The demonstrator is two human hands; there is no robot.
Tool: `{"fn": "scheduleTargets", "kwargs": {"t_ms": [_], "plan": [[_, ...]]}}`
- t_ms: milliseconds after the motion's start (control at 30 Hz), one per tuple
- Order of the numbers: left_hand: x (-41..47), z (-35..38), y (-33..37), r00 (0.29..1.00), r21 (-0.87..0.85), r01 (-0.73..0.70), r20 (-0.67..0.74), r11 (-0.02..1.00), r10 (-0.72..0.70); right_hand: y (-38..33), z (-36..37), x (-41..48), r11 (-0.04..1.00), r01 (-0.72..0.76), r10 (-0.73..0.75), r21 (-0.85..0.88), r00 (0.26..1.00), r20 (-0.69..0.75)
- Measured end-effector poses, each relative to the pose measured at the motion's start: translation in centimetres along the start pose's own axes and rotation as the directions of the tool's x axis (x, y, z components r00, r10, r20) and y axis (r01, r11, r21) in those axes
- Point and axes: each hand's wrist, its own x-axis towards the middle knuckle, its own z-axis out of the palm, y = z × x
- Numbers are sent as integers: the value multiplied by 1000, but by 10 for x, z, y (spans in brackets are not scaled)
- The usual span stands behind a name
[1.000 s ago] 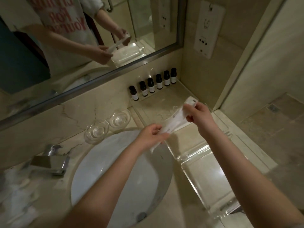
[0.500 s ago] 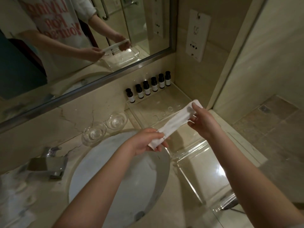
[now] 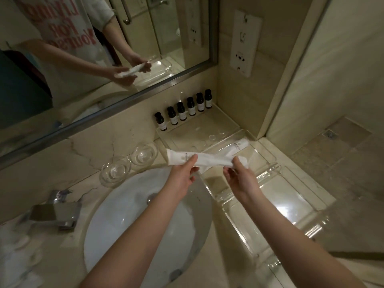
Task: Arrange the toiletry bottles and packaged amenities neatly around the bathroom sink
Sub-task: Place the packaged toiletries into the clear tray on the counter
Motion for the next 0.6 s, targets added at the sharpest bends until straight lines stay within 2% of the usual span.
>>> {"fn": "scheduleTargets", "kwargs": {"t_ms": [67,133,167,233,300,400,500,600], "plan": [[2,7,2,999,-64,-1,-43,998,-2,8,-5,-6,994,-39,41,-106,999,16],[5,7,8,994,-4,-53,-96,999,52,5,-12,-5,904,24,-21,-426,1000,11],[5,6,13,990,109,-92,-96,990,103,-1,-13,-3,815,87,-92,-572,996,21],[2,6,22,984,393,-164,-4,905,180,-21,-9,3,645,242,-224,-725,967,124],[2,12,31,978,574,-203,158,793,137,-46,8,7,514,390,-227,-764,921,318],[3,29,42,941,743,-261,338,616,-10,-77,42,9,367,535,-54,-761,829,557],[8,44,46,905,786,-310,416,534,-87,-88,59,13,269,588,13,-763,790,613],[17,54,40,907,796,-309,411,520,-90,-93,51,30,258,558,-105,-789,828,551]]}}
